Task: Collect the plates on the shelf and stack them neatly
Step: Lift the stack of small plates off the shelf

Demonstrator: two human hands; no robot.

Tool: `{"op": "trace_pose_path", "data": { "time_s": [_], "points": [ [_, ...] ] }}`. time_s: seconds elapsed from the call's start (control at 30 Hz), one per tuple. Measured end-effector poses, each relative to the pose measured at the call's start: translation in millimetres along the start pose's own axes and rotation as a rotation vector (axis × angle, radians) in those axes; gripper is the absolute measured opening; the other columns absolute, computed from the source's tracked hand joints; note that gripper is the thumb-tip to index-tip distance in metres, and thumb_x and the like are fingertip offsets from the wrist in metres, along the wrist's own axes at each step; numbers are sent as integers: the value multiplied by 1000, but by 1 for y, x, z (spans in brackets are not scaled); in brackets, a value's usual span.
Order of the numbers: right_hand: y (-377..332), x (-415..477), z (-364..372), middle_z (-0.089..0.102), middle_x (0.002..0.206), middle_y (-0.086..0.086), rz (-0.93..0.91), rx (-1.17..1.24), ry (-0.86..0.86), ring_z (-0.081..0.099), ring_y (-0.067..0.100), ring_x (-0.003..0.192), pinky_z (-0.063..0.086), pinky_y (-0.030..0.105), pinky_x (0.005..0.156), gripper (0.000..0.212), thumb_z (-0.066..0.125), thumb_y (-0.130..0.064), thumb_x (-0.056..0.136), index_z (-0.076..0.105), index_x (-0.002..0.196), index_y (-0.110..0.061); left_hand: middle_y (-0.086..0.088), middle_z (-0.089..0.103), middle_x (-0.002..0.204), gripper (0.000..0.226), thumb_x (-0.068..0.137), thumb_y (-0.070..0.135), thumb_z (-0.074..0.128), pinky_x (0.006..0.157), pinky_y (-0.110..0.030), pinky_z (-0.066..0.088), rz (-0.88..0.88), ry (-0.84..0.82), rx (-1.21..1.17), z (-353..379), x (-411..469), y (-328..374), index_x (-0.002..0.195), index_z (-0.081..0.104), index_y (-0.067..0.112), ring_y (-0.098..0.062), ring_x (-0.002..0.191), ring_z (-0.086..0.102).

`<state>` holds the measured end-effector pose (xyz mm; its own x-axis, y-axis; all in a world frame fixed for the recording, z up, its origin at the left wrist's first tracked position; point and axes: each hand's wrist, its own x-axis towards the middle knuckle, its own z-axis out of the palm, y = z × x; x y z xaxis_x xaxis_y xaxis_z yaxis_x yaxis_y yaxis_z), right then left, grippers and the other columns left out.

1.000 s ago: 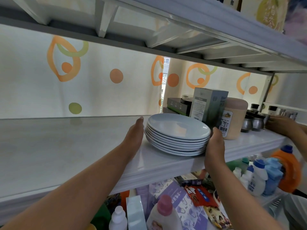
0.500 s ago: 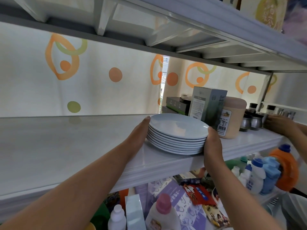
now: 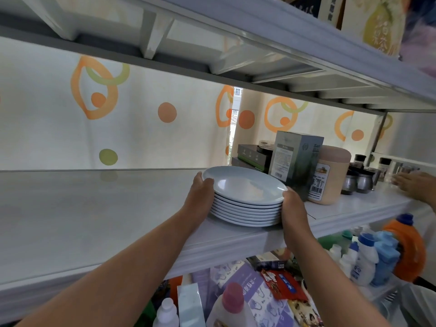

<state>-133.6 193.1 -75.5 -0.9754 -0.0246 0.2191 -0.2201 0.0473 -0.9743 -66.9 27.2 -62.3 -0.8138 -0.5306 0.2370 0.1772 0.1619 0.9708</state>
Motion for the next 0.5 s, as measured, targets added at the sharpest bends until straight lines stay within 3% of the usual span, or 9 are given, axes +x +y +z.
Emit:
{"op": "trace_pose_path", "data": {
  "time_s": [0.1,0.2,0.33,0.4,0.5],
  "points": [
    [-1,-7,14,59,113,9,-8,-53,-66,54,22,100,48,37,81,36,26,-30,95,53,115,-18,-10,47,140,47,97,20,32,93,-28,32,-36,119,27,-11,-2,3,144,33,14,-22,120,46],
    [-7,-11,21,59,115,10,-9,-36,-36,54,25,105,47,47,95,37,27,-31,93,54,114,-20,-11,47,142,49,96,22,33,104,-36,34,-56,97,53,-19,-2,2,145,33,15,-27,127,45],
    [-6,-14,20,61,108,11,-45,63,21,55,24,100,46,32,72,36,28,-24,93,59,109,-13,-10,51,136,41,98,22,31,97,-30,35,-39,10,99,-22,-6,5,137,41,14,-21,117,48],
    [-5,-14,18,61,111,12,-62,95,69,54,24,101,44,29,68,39,28,-23,93,58,114,-12,-4,48,134,41,101,22,28,94,-25,29,-41,-47,114,-21,-9,7,140,36,14,-16,116,43],
    [-3,-11,15,56,127,9,6,147,148,51,26,114,46,39,91,44,30,-27,91,53,127,-14,-6,46,138,41,103,25,25,98,-28,32,-45,-118,131,-18,-11,8,141,35,13,-20,124,44]
  ]
}}
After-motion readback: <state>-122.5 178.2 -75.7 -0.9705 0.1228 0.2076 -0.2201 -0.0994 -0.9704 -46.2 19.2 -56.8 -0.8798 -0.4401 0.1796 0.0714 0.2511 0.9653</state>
